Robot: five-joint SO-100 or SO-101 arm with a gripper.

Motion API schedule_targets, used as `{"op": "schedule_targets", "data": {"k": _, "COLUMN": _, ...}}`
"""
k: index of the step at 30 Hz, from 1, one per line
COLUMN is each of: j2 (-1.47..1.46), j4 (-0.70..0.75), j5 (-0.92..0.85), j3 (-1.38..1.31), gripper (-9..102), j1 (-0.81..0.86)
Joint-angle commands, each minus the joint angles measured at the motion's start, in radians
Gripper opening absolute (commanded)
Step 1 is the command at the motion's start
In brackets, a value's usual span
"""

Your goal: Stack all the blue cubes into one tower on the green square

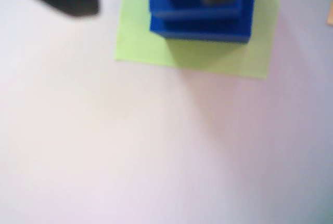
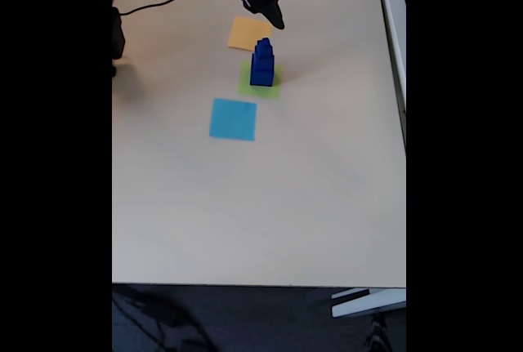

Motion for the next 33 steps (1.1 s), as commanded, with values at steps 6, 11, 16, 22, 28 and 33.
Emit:
{"op": "schedule_targets", "data": {"k": 6, "j2": 0.029, "j4": -0.008, "j5": -0.040, "j3": -0.192, "gripper": 5, "j1": -0.005}}
{"op": "schedule_targets", "data": {"k": 11, "j2": 0.031, "j4": 0.025, "j5": -0.003, "j3": -0.175, "gripper": 2, "j1": -0.003}}
{"op": "schedule_targets", "data": {"k": 16, "j2": 0.034, "j4": 0.078, "j5": 0.037, "j3": -0.173, "gripper": 0, "j1": -0.002}}
{"op": "schedule_targets", "data": {"k": 22, "j2": 0.038, "j4": 0.133, "j5": 0.043, "j3": -0.173, "gripper": 0, "j1": 0.005}}
{"op": "schedule_targets", "data": {"k": 28, "j2": 0.040, "j4": 0.196, "j5": 0.041, "j3": -0.175, "gripper": 0, "j1": 0.008}}
{"op": "schedule_targets", "data": {"k": 33, "j2": 0.040, "j4": 0.249, "j5": 0.043, "j3": -0.176, "gripper": 0, "j1": 0.008}}
